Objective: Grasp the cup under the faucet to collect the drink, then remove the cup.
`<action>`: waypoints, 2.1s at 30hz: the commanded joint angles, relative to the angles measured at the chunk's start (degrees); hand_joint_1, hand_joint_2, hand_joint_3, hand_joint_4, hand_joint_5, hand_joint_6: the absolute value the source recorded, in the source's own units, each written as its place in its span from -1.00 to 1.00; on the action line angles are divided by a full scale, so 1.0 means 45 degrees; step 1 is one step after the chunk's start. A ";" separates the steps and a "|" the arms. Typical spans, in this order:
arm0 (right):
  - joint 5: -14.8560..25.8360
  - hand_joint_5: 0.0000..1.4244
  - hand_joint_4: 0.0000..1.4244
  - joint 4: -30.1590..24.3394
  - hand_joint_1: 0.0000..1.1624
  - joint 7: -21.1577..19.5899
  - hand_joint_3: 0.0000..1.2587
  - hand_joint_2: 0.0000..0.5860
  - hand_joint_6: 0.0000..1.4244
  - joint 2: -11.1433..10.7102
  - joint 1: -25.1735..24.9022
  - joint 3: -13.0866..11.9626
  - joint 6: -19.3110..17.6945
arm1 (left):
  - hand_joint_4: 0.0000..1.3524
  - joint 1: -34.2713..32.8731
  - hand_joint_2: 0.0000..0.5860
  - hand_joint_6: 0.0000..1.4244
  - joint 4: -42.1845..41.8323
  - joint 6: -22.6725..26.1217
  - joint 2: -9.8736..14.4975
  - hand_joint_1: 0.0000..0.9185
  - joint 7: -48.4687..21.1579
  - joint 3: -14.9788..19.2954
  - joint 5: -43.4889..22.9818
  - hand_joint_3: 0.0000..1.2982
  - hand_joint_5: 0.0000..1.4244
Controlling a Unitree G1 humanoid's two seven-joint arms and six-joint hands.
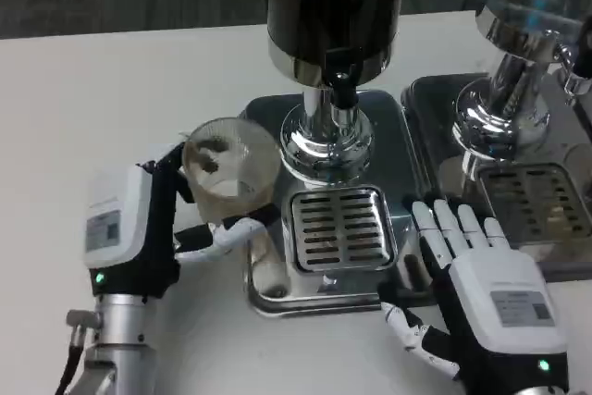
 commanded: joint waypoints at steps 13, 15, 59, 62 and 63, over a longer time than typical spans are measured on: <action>0.0091 -1.00 -1.00 -0.0339 -0.56 -0.0160 -0.95 0.49 -1.00 0.0326 0.0314 -0.0192 0.0077 | 0.02 -0.1381 -0.90 0.50 0.0886 0.0027 -0.0977 0.32 -0.1139 -0.0711 0.0158 -0.16 0.21; 0.0080 -1.00 -1.00 -0.0389 -0.56 -0.0164 -0.95 0.50 -1.00 0.0337 0.0332 -0.0200 0.0067 | 0.03 -0.1768 -0.90 0.50 0.1302 0.0160 -0.1147 0.32 -0.1315 -0.0845 0.0251 -0.16 0.21; 0.0201 -1.00 -1.00 -0.0616 -0.51 -0.0108 -0.95 0.49 -1.00 0.0362 0.0544 -0.0507 -0.0038 | -0.30 -0.2419 -0.88 0.07 0.2907 0.1079 -0.1718 -0.40 -0.2199 -0.1609 0.0048 -0.51 -0.03; 0.0247 -1.00 -1.00 -0.0588 -0.50 -0.0099 -0.95 0.51 -1.00 0.0346 0.0524 -0.0525 -0.0070 | -0.42 -0.2391 -0.91 -0.08 0.2807 0.0829 -0.1672 -0.63 -0.2332 -0.1473 -0.0126 -0.60 -0.14; 0.0269 -1.00 -1.00 -0.0559 -0.50 -0.0103 -0.95 0.51 -1.00 0.0349 0.0491 -0.0535 -0.0078 | -0.44 -0.2374 -0.94 -0.10 0.2779 0.0704 -0.1647 -0.69 -0.2416 -0.1377 -0.0243 -0.60 -0.16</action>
